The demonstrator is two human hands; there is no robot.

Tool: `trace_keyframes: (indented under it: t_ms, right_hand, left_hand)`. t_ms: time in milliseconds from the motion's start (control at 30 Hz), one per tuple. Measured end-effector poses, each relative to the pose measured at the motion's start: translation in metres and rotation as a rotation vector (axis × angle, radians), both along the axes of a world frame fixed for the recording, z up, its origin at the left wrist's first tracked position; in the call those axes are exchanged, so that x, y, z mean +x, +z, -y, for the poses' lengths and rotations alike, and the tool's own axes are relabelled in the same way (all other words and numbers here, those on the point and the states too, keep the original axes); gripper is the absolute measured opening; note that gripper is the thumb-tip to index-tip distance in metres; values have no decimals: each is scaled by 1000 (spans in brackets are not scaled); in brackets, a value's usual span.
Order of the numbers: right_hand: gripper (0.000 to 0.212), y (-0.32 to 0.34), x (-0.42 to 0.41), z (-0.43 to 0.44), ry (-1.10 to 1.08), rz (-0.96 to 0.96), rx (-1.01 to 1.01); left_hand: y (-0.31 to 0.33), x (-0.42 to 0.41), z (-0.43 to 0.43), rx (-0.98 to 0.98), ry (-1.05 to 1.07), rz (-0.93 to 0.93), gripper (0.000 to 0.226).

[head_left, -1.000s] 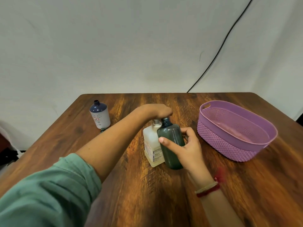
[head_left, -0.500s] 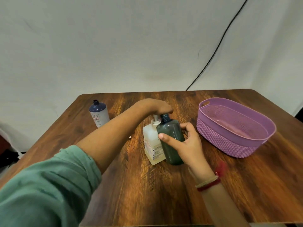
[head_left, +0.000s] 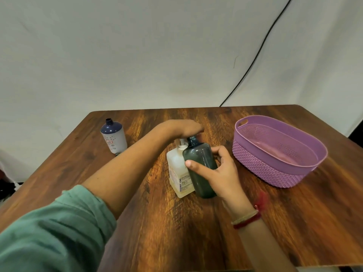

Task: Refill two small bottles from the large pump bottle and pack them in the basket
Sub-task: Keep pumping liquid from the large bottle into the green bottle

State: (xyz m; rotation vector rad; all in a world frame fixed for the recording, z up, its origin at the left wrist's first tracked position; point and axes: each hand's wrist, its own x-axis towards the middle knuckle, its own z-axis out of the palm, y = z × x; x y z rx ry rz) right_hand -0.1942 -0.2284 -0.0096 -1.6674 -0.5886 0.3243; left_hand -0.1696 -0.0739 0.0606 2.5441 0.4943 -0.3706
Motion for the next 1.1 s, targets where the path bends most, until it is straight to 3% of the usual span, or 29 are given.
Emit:
trace_keyframes:
  t_ms: [133, 367, 500, 700, 1100]
  right_hand:
    - [55, -6, 2, 0, -2, -4, -14]
    - [63, 0, 2, -1, 0, 25, 6]
    - [57, -8, 2, -2, -11, 11, -15]
    - [61, -4, 0, 0, -2, 0, 21]
    - [60, -5, 2, 0, 7, 15, 32]
  left_hand:
    - [-7, -3, 0, -42, 9, -26, 46]
    - [7, -2, 2, -68, -18, -19, 50]
    - [-7, -4, 0, -99, 8, -4, 45]
    - [8, -1, 6, -42, -39, -87, 48]
    - [-1, 3, 0, 17, -26, -28, 46]
